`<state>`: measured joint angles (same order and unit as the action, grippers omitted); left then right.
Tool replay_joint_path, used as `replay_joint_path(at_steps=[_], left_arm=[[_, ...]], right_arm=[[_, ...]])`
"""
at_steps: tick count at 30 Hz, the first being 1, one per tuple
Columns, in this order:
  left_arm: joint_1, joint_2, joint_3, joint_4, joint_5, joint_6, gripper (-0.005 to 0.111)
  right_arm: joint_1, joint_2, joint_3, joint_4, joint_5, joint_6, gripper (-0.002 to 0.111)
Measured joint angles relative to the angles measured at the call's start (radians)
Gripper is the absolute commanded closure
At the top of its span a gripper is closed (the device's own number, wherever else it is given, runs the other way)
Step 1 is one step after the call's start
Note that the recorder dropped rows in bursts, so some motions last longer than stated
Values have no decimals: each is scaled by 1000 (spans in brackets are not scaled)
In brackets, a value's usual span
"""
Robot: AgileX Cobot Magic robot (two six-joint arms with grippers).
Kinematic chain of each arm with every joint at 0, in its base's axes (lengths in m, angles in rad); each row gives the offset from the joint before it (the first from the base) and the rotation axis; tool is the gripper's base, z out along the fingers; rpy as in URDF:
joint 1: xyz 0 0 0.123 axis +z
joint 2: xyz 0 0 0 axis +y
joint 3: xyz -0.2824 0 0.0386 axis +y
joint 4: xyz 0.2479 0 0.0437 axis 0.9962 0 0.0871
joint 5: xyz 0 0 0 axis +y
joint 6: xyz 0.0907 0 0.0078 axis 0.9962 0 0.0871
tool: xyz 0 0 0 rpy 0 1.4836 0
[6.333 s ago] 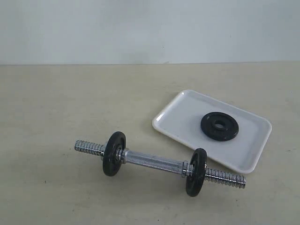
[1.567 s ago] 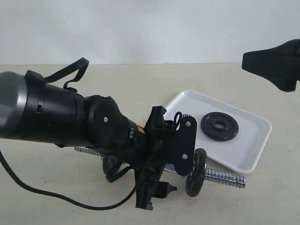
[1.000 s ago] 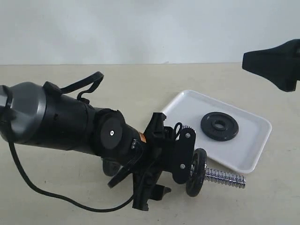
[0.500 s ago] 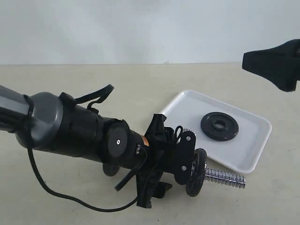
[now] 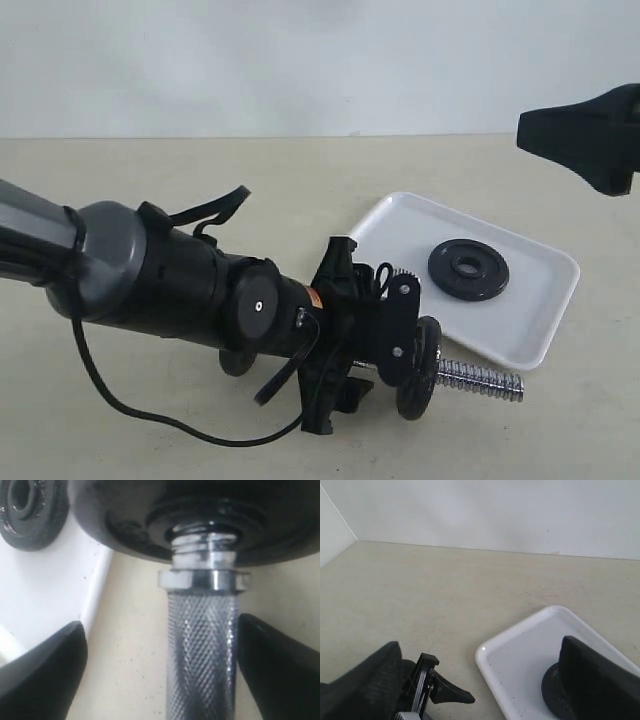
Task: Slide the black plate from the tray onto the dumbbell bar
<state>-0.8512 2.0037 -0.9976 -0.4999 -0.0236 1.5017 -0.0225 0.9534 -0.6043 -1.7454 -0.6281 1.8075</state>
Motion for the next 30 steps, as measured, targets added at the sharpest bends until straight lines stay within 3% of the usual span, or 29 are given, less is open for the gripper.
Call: replay_joint_path(at_steps=[10, 20, 30], left_arm=[[0, 16, -8, -1, -36, -26, 32], [0, 16, -13, -11, 29, -27, 44], [0, 16, -13, -64, 45, -27, 45]], right_arm=[[0, 0, 0, 0, 8, 0, 31], [0, 0, 0, 0, 9, 0, 31], [0, 0, 0, 0, 10, 0, 31]])
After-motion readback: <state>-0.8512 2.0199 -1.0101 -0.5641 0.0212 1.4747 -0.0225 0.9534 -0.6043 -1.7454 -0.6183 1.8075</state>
